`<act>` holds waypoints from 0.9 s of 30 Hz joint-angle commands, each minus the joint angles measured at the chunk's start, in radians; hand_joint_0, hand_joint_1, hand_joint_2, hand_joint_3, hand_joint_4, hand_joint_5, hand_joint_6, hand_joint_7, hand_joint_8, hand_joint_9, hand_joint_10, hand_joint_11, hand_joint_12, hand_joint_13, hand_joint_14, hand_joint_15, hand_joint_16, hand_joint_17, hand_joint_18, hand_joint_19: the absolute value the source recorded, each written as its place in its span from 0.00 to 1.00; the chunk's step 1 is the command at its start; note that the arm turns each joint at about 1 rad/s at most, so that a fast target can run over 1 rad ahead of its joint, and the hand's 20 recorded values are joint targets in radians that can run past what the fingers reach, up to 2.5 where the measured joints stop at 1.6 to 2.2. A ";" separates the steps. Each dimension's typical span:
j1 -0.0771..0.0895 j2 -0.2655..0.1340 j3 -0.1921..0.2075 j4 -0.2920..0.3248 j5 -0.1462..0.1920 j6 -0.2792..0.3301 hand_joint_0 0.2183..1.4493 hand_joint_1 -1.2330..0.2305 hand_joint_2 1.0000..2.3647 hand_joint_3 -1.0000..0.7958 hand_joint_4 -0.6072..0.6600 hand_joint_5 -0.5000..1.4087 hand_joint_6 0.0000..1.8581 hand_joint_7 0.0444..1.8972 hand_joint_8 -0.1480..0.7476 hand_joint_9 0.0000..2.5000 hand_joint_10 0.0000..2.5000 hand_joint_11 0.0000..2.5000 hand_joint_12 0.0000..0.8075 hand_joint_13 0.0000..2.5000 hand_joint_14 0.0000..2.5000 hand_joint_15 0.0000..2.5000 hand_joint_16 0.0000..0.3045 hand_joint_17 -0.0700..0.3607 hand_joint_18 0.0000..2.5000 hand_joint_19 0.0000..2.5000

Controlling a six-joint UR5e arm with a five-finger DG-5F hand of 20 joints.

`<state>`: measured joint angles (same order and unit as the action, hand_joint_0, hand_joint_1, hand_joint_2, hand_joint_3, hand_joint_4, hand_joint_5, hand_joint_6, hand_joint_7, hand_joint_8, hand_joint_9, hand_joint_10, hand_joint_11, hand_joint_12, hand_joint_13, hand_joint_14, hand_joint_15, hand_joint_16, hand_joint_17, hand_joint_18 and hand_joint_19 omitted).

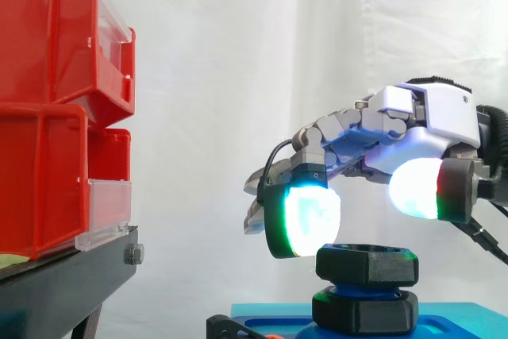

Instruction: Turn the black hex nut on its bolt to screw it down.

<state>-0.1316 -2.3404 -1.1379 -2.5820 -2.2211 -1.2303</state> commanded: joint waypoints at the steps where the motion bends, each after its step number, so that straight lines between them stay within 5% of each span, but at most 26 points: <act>1: 0.032 0.000 0.001 0.017 0.034 0.002 0.22 0.60 0.00 0.28 0.66 0.18 0.29 0.55 0.48 0.22 0.00 0.15 0.40 0.21 0.00 0.08 0.17 0.43 0.17 0.11; 3: 0.058 0.000 0.001 0.029 0.052 0.002 0.22 0.60 0.00 0.28 0.66 0.19 0.28 0.56 0.48 0.22 0.00 0.15 0.40 0.21 0.00 0.08 0.17 0.43 0.17 0.11; 4: 0.086 0.001 0.001 0.040 0.075 0.002 0.22 0.60 0.00 0.28 0.66 0.19 0.28 0.56 0.48 0.22 0.00 0.15 0.40 0.21 0.00 0.08 0.17 0.43 0.17 0.11; 9: 0.110 0.000 0.000 0.052 0.144 0.000 0.22 0.60 0.00 0.28 0.66 0.19 0.28 0.56 0.48 0.22 0.00 0.15 0.40 0.21 0.00 0.08 0.17 0.43 0.17 0.11; 20: 0.132 -0.002 0.000 0.086 0.155 -0.054 0.23 0.60 0.00 0.28 0.66 0.19 0.27 0.58 0.48 0.22 0.00 0.16 0.40 0.21 0.00 0.09 0.16 0.42 0.17 0.11; 27: 0.141 -0.046 0.000 0.098 0.161 -0.048 0.23 0.59 0.00 0.28 0.65 0.18 0.31 0.52 0.48 0.22 0.00 0.15 0.40 0.21 0.00 0.08 0.16 0.42 0.17 0.11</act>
<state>0.0055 -2.3757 -1.1382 -2.4897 -2.0618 -1.2792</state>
